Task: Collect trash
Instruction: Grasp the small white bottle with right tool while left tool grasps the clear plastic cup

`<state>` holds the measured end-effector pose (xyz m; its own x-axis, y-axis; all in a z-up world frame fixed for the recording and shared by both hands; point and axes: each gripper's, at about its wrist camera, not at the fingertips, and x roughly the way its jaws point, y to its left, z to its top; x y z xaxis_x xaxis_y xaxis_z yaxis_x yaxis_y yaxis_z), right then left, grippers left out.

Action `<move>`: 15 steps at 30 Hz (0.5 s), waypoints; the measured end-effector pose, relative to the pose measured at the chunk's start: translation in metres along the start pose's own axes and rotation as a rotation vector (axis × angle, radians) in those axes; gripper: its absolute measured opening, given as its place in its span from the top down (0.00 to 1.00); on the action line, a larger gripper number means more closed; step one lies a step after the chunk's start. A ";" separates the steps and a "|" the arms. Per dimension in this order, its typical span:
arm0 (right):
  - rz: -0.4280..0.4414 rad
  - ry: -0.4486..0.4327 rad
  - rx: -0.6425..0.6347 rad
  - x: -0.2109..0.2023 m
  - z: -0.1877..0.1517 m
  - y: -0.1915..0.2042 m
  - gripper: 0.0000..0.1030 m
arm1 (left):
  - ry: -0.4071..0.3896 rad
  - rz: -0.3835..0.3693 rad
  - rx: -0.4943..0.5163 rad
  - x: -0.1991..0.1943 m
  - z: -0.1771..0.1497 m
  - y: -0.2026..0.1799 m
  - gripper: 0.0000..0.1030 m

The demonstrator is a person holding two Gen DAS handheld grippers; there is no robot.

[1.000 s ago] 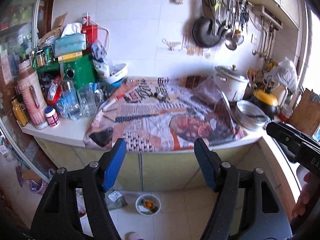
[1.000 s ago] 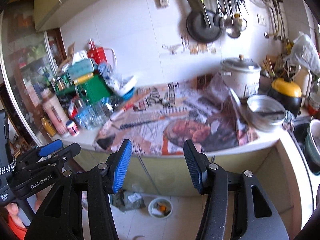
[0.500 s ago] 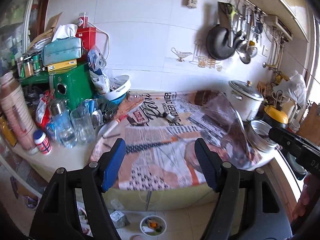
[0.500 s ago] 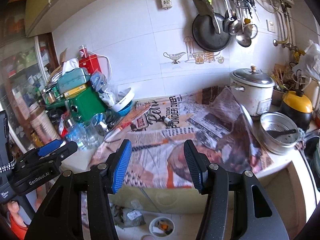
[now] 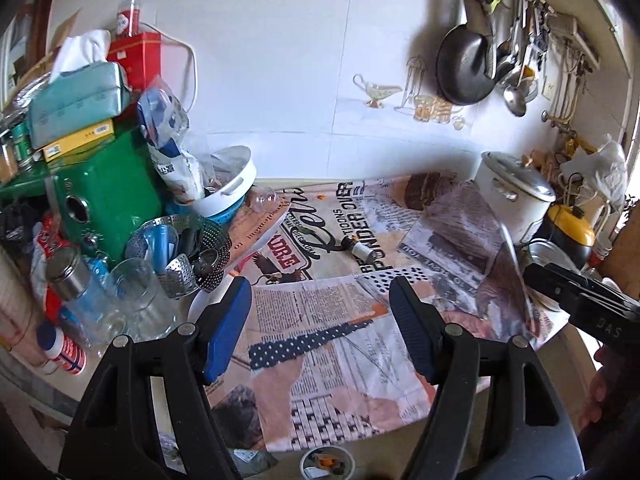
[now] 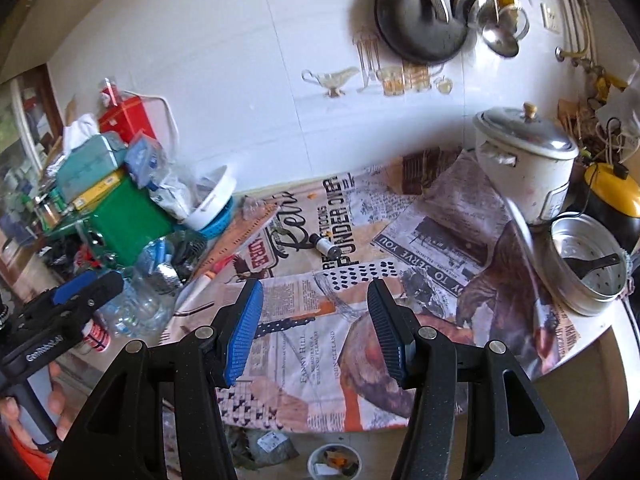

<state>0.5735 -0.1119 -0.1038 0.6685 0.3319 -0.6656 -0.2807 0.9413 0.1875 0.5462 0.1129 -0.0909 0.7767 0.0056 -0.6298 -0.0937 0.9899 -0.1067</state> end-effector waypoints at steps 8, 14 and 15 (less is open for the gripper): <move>0.054 0.149 -0.049 0.105 0.033 -0.020 0.51 | 0.070 0.106 -0.060 0.068 0.016 0.009 0.32; 0.133 0.284 -0.161 0.203 0.059 -0.026 0.51 | 0.150 0.207 -0.180 0.128 0.028 0.022 0.32; 0.144 0.304 -0.176 0.216 0.060 -0.026 0.51 | 0.162 0.224 -0.195 0.139 0.030 0.025 0.32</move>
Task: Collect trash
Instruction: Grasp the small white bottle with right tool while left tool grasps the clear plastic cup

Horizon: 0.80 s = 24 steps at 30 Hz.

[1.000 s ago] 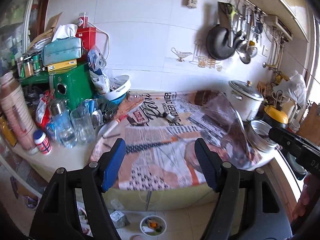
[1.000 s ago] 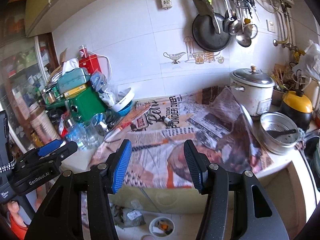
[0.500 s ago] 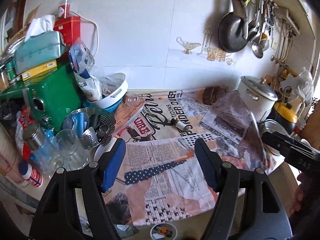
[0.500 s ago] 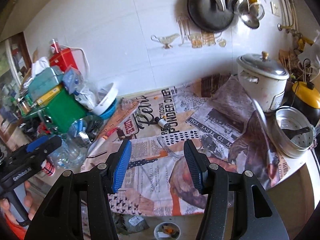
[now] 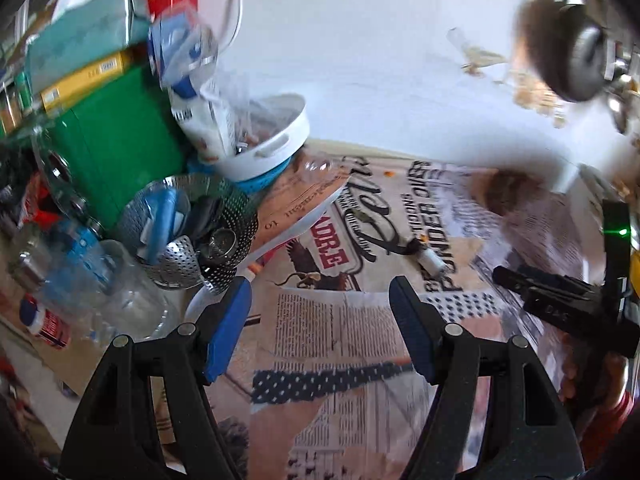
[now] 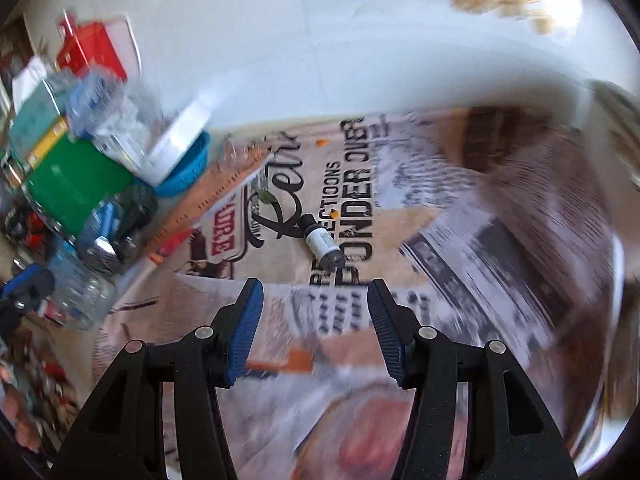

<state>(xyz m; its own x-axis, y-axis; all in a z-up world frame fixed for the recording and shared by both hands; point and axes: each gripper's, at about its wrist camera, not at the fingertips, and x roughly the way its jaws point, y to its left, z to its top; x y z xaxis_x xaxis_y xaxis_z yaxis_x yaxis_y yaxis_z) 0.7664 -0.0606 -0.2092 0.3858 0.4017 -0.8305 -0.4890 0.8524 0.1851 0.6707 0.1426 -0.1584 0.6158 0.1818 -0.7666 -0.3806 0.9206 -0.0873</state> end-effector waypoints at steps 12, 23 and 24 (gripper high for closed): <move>0.123 0.204 -0.139 0.130 0.022 -0.013 0.69 | 0.093 0.092 -0.135 0.123 0.031 -0.006 0.32; 0.167 0.137 -0.070 0.123 0.028 -0.034 0.75 | 0.040 0.102 -0.162 0.221 0.095 -0.022 0.32; 0.172 0.130 -0.049 0.120 0.030 -0.039 0.75 | 0.036 0.110 -0.164 0.231 0.101 -0.023 0.32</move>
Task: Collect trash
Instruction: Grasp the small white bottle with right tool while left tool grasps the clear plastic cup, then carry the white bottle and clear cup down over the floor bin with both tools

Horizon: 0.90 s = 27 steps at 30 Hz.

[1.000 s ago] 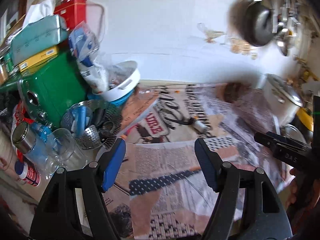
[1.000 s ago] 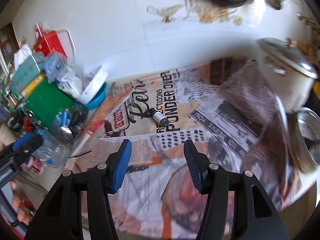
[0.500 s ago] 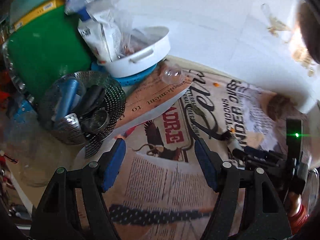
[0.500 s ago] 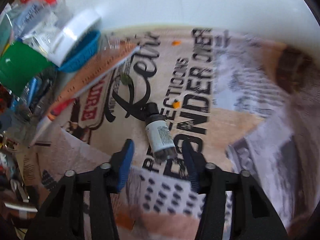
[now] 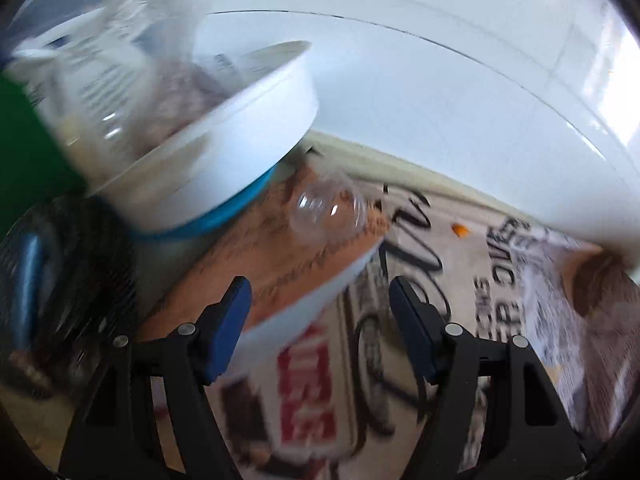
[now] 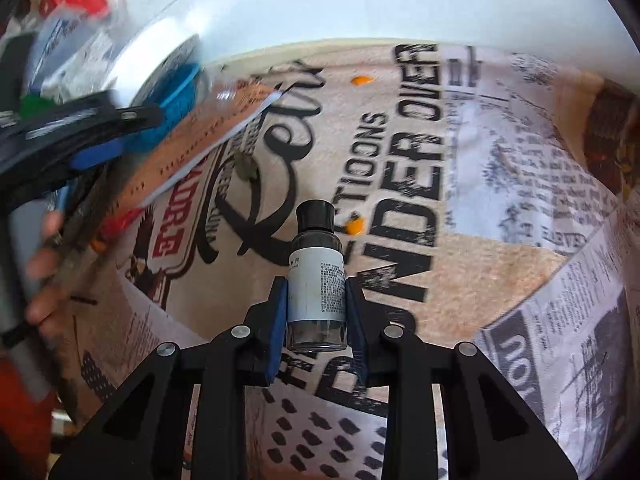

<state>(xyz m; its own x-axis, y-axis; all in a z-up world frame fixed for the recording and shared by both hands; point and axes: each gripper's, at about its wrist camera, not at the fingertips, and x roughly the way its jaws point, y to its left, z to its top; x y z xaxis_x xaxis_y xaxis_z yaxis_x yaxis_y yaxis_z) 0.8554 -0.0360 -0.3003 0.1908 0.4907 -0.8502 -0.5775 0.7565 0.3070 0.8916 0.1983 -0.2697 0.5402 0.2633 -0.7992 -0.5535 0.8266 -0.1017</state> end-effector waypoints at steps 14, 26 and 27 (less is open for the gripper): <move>-0.043 -0.068 0.075 -0.042 -0.001 -0.032 0.75 | -0.006 0.158 0.011 0.082 0.030 -0.023 0.40; -0.099 -0.193 0.126 -0.102 -0.022 0.005 0.75 | -0.069 -0.022 0.238 -0.042 -0.017 -0.039 0.41; -0.110 -0.218 0.125 -0.113 -0.027 0.014 0.75 | -0.076 -0.042 0.253 -0.056 -0.022 -0.036 0.41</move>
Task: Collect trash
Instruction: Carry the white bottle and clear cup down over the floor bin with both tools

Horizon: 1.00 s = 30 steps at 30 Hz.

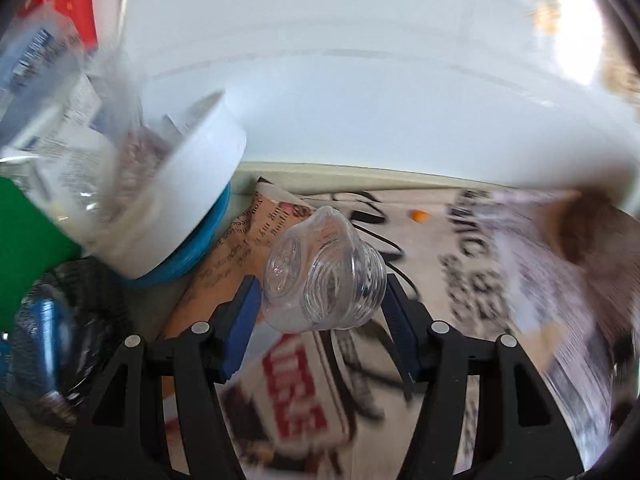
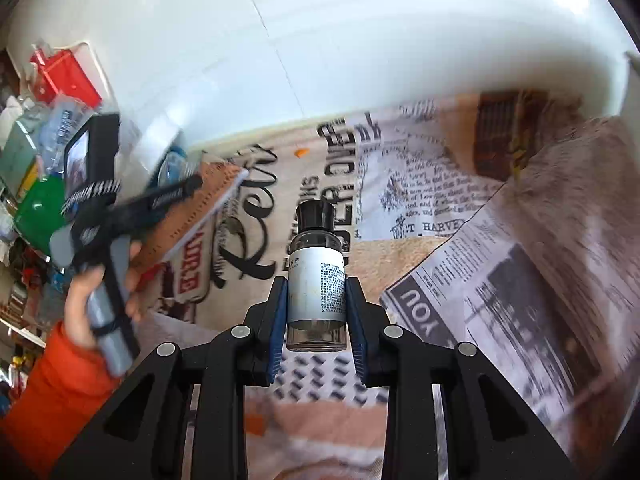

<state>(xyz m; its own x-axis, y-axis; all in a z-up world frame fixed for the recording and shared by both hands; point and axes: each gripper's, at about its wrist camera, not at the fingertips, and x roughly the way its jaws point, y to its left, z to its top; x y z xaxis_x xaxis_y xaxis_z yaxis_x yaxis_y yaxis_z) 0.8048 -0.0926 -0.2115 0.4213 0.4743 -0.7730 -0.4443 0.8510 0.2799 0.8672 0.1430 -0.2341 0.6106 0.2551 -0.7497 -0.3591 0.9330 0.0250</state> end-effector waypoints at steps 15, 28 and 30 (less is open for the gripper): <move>-0.136 -0.241 0.137 -0.141 -0.107 0.084 0.75 | -0.130 -0.225 0.139 -0.217 -0.101 0.054 0.41; -0.158 -0.275 0.126 -0.223 -0.169 0.108 0.75 | -0.114 -0.285 0.107 -0.304 -0.173 0.066 0.41; -0.140 -0.270 0.112 -0.230 -0.177 0.105 0.75 | -0.119 -0.274 0.097 -0.315 -0.187 0.064 0.41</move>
<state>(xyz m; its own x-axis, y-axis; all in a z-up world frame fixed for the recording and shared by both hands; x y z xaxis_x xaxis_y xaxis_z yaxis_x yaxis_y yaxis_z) 0.5210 -0.1524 -0.1048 0.6733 0.3809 -0.6337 -0.2841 0.9246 0.2539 0.5203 0.0745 -0.1199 0.7558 0.0136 -0.6547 -0.1046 0.9895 -0.1002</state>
